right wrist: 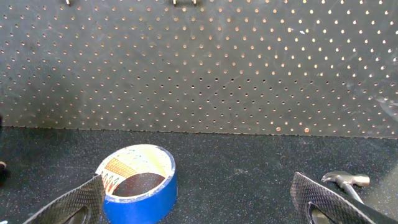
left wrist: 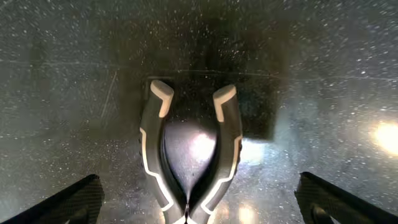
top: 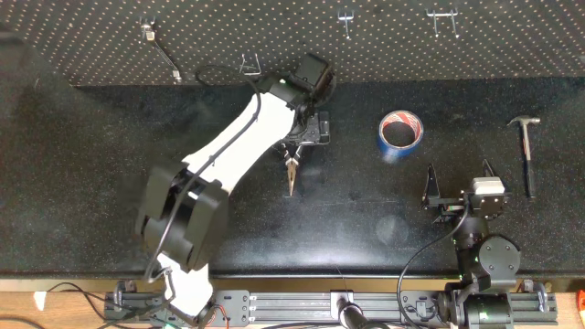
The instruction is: Place Tools Onto Pegboard
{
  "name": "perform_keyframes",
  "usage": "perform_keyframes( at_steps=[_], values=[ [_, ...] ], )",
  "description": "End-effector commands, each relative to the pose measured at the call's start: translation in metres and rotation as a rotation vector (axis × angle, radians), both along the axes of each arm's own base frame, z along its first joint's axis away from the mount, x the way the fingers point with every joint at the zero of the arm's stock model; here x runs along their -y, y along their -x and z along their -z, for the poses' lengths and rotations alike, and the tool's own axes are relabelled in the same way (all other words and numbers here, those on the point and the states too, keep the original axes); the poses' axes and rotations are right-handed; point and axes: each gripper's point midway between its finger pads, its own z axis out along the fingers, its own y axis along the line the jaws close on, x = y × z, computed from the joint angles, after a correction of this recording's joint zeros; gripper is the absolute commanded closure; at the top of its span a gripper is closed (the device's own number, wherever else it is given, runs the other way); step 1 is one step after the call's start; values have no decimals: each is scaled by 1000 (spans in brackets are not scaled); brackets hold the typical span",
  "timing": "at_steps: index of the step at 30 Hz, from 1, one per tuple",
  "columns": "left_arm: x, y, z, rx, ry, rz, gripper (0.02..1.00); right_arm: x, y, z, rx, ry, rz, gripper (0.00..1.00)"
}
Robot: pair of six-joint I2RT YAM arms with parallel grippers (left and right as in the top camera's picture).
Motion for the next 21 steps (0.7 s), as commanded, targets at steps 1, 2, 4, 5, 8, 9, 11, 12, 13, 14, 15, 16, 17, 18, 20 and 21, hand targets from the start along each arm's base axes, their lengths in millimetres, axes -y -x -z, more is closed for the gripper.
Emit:
perform_keyframes(
  at_steps=[1,2,4,5,8,9,11,12,13,14,15,16,17,18,20,21],
  values=[
    [-1,-11,10,11,-14,-26,23,1,0,1,-2,10,3,25],
    [-1,-12,12,3,-1,-32,23,1,0,1,-2,10,3,27],
    [-3,-13,15,-10,10,-12,23,1,0,1,-2,10,3,25],
    [-6,-14,16,-12,8,-16,23,1,0,1,-2,10,3,25],
    [-9,-19,16,-11,25,12,23,1,0,1,-2,10,3,25],
    [-10,-19,16,-9,24,13,23,1,0,1,-2,10,3,25],
    [-6,-25,17,-9,70,55,20,1,0,1,-2,10,3,25],
    [-6,-24,23,-23,65,53,18,1,0,1,-2,10,3,27],
    [-6,-22,27,-34,64,54,18,1,0,1,-2,10,3,25],
    [-5,-22,28,-39,71,55,18,1,0,1,-2,10,3,25],
    [-5,-20,28,-46,71,55,18,1,0,1,-2,10,3,25],
    [-6,-17,28,-58,65,55,18,1,0,1,-2,10,3,25],
    [-9,-13,29,-76,56,54,18,1,0,1,-2,10,3,25],
    [-9,-12,29,-78,55,54,18,1,0,1,-2,10,3,25],
    [-9,-12,29,-79,55,54,18,1,0,1,-2,10,3,25],
    [-9,-11,30,-81,54,54,18,1,0,1,-2,10,3,25]
  ],
)
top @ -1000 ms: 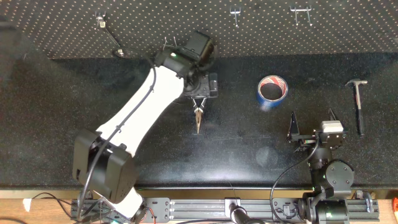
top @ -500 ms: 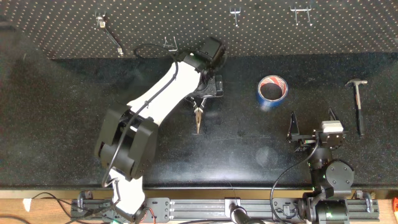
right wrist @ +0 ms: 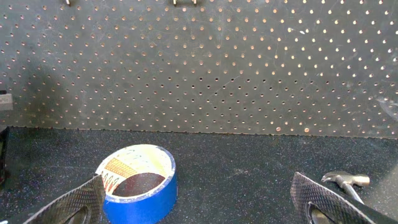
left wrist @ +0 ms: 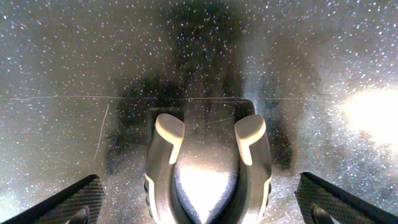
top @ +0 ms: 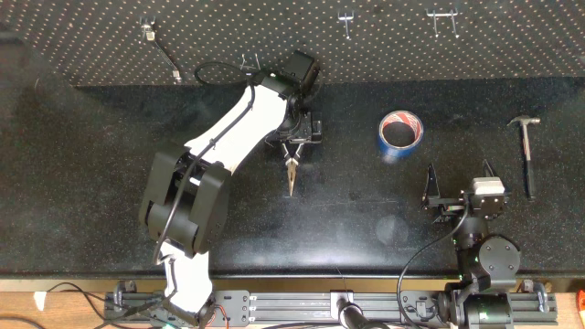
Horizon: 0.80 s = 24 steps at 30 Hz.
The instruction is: Place Tools Onto Pegboard
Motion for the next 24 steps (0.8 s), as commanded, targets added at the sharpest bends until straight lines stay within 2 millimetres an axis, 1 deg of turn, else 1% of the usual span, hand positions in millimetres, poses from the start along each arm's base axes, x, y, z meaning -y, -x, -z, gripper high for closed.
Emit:
perform_keyframes(
  at_steps=[1,6,10,11,18,20,21,24],
  values=[
    [2,-1,4,-12,5,8,18,1,0,1,-1,10,3,25],
    [3,-4,4,-1,10,8,18,1,0,1,-2,10,3,25],
    [4,-6,10,-1,13,6,18,1,0,1,-2,10,3,25],
    [4,-3,13,-15,8,10,18,1,0,1,-2,10,3,25],
    [5,3,17,-41,1,16,18,1,0,1,-2,10,3,25],
    [5,3,17,-41,1,16,150,1,0,1,-2,10,3,25],
    [5,3,17,-41,1,16,253,1,0,1,-2,10,3,25],
    [5,3,17,-41,0,16,340,1,0,1,-2,10,3,25]
  ],
)
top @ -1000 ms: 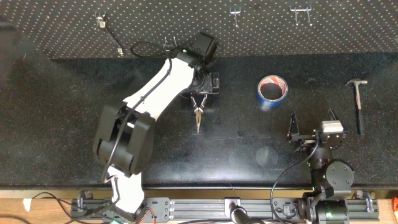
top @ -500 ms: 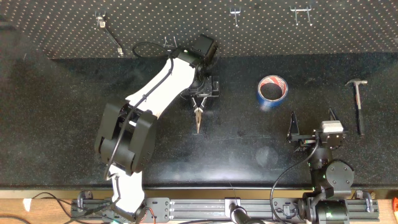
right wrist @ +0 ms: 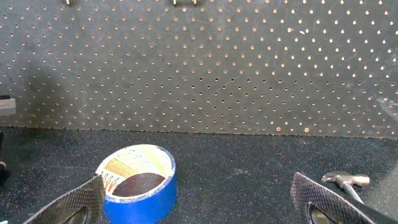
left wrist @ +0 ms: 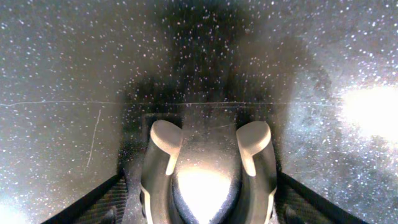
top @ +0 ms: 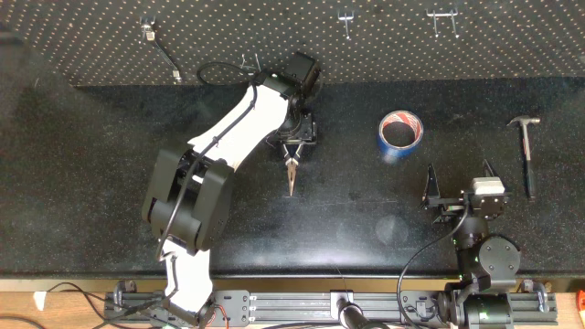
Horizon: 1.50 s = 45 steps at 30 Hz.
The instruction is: Place Tools Onto Pegboard
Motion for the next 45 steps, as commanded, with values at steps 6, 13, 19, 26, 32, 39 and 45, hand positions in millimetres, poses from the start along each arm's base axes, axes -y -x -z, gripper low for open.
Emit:
perform_keyframes(
  at_steps=[6,13,19,26,32,39,45],
  values=[
    [4,2,10,-28,3,11,492,1,0,1,-2,10,3,25],
    [4,2,10,-28,3,12,551,1,0,1,-2,10,3,25],
    [2,7,6,-41,-8,98,989,1,0,1,-2,10,3,25],
    [-30,26,-128,174,8,84,993,1,0,1,-2,10,3,27],
    [-91,68,-180,609,-30,-4,993,1,0,1,-2,10,3,25],
    [-89,-37,-225,1239,-129,-94,993,1,0,1,-2,10,3,25],
    [-96,-59,-254,1392,-180,-79,991,1,0,1,-2,10,3,25]
  ],
)
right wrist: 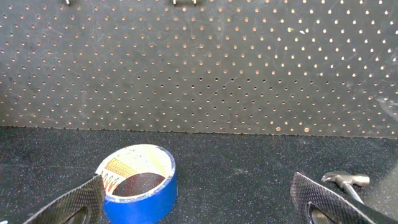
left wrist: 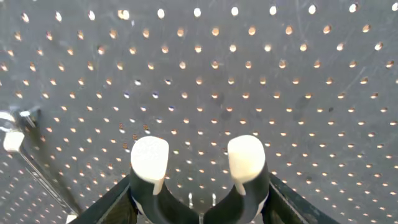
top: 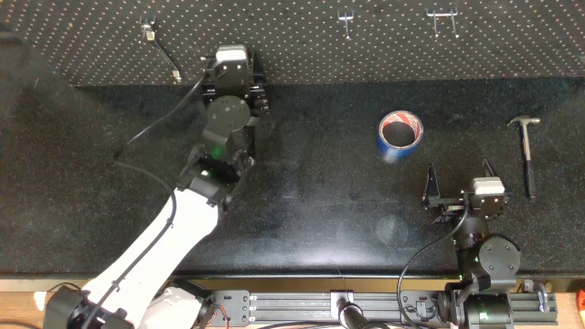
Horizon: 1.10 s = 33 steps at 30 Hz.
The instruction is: Place Tools Onto Pegboard
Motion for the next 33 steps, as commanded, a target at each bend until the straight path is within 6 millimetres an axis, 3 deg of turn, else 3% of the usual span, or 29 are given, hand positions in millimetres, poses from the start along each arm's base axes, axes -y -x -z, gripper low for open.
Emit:
perform_keyframes(
  at_steps=[1,7,16,20,33],
  values=[
    [-20,-7,-13,36,-45,-63,991,1,0,1,-1,10,3,25],
    [-20,-11,-20,75,-26,-66,993,1,0,1,-1,10,3,27],
    [-2,-33,1,95,-11,-14,989,1,0,1,-1,10,3,25],
    [7,-43,30,39,-28,13,989,1,0,1,-1,10,3,25],
    [6,-53,76,-58,-66,10,989,1,0,1,-1,10,3,25]
  ],
)
